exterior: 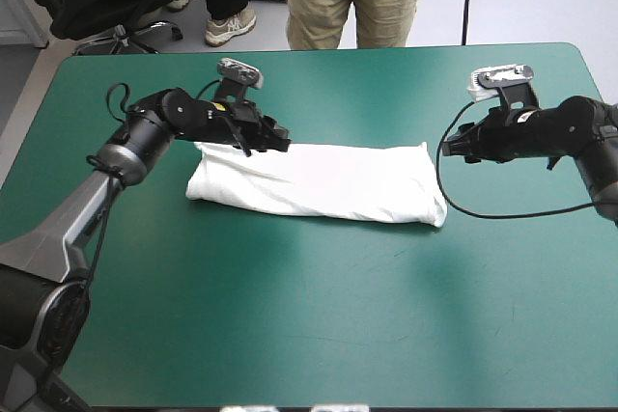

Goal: Fold the cloth

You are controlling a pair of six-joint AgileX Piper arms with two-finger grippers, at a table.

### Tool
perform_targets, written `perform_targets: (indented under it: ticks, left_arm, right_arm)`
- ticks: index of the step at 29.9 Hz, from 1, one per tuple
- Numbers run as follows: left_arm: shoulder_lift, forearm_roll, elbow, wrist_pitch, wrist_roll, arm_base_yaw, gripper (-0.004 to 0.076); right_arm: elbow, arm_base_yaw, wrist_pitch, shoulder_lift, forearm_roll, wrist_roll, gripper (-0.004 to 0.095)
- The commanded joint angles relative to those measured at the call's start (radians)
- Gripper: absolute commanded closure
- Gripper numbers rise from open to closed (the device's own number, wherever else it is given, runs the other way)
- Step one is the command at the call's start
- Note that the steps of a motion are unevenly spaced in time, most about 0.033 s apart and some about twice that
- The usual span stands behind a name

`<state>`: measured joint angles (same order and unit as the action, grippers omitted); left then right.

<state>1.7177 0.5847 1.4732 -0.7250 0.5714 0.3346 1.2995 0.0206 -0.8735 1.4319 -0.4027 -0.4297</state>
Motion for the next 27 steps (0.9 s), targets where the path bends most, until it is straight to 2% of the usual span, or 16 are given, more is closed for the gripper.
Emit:
perform_targets:
  ticks: [1,3,9,14,16,22,27]
  left_arm:
    - [0.002,0.15,0.017,0.015,0.094,0.058,0.0733]
    - [0.045,0.15,0.017,0.02,0.09,0.087,0.0741]
    - [0.165,0.18,0.017,0.046,0.09,0.115,0.0741]
    - [0.238,0.198,0.017,0.046,0.09,0.115,0.0741]
    - [0.249,0.198,0.017,0.044,0.09,0.115,0.0741]
    - [0.258,0.198,0.017,0.041,0.09,0.115,0.0741]
    - [0.258,0.198,0.017,0.039,0.09,0.115,0.0741]
  right_arm:
    - [-0.051,-0.009,0.076,-0.044,-0.084,-0.029,0.0435]
    - [-0.089,-0.009,0.111,-0.033,-0.107,-0.035,0.0435]
    - [-0.107,-0.009,0.116,0.042,-0.168,-0.107,0.0413]
    - [-0.107,-0.009,0.082,0.132,-0.178,-0.107,0.0222]
    - [-0.107,-0.009,0.088,0.161,-0.178,-0.107,0.0182]
    - [-0.107,-0.007,0.108,0.257,-0.217,-0.132,0.0183]
    - [-0.107,-0.007,0.034,0.331,-0.288,-0.2,0.0214]
